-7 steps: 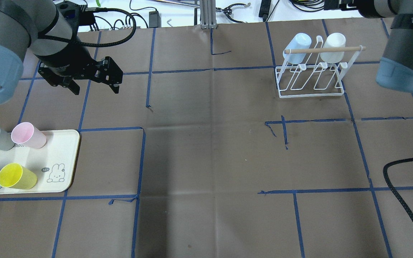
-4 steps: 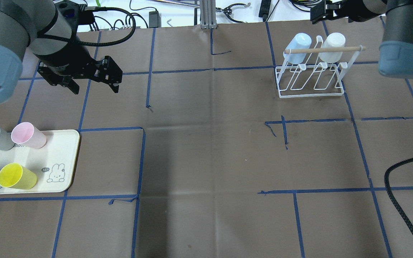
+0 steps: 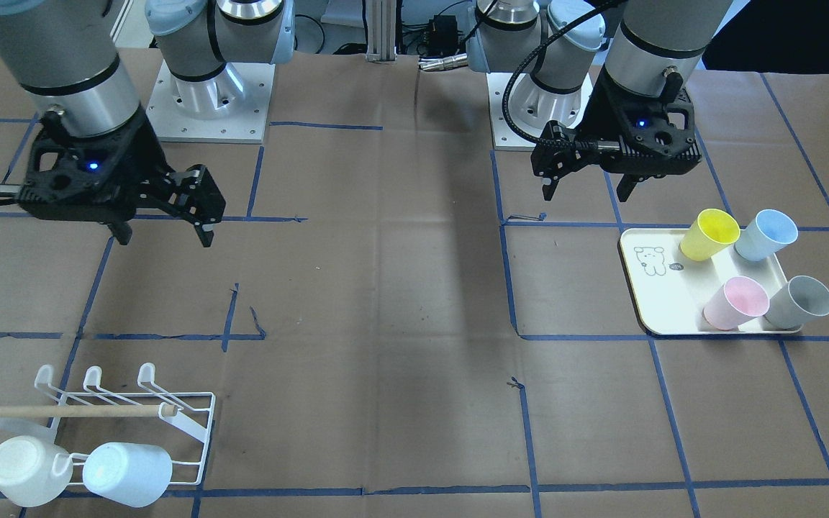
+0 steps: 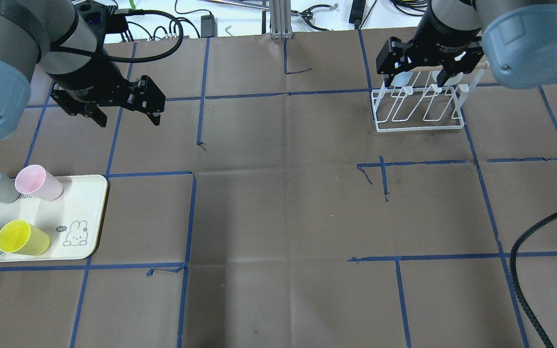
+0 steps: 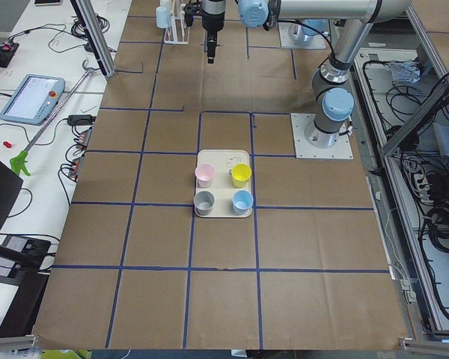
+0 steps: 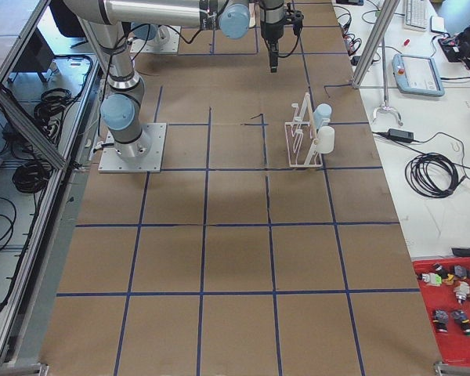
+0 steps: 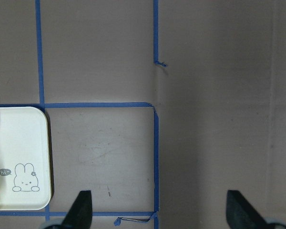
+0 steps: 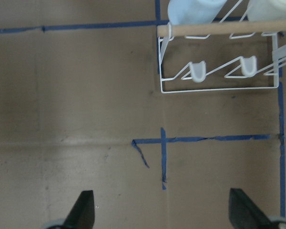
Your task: Transfer IKEA cup to right arm and place on rack
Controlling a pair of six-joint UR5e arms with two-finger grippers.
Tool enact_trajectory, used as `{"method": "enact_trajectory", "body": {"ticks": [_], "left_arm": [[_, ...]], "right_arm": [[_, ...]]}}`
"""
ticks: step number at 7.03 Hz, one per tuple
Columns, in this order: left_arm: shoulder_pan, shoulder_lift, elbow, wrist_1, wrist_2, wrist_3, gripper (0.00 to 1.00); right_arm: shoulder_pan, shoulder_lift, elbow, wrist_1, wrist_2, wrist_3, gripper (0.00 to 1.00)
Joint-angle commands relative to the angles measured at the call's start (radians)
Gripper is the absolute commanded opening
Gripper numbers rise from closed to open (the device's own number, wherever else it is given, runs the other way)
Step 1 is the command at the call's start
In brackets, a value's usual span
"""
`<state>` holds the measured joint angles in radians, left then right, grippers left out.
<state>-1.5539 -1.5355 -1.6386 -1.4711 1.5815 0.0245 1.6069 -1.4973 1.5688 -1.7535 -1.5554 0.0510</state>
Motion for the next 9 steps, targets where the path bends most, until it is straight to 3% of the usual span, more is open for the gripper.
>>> {"method": "enact_trajectory", "body": {"ticks": [1, 3, 5, 9], "left_arm": [[0.000, 0.000, -0.001, 0.000, 0.000, 0.002, 0.99], [0.000, 0.000, -0.001, 0.000, 0.000, 0.002, 0.99], [0.000, 0.000, -0.001, 0.000, 0.000, 0.002, 0.99], [0.000, 0.002, -0.003, 0.000, 0.000, 0.002, 0.99]], "right_arm": [[0.050, -0.068, -0.003, 0.116, -0.005, 0.006, 1.00], [0.015, -0.138, -0.001, 0.189, -0.008, 0.004, 1.00], [-0.050, -0.139, 0.002, 0.250, 0.004, 0.003, 1.00], [-0.041, -0.130, 0.005, 0.250, 0.001, 0.004, 1.00]]}}
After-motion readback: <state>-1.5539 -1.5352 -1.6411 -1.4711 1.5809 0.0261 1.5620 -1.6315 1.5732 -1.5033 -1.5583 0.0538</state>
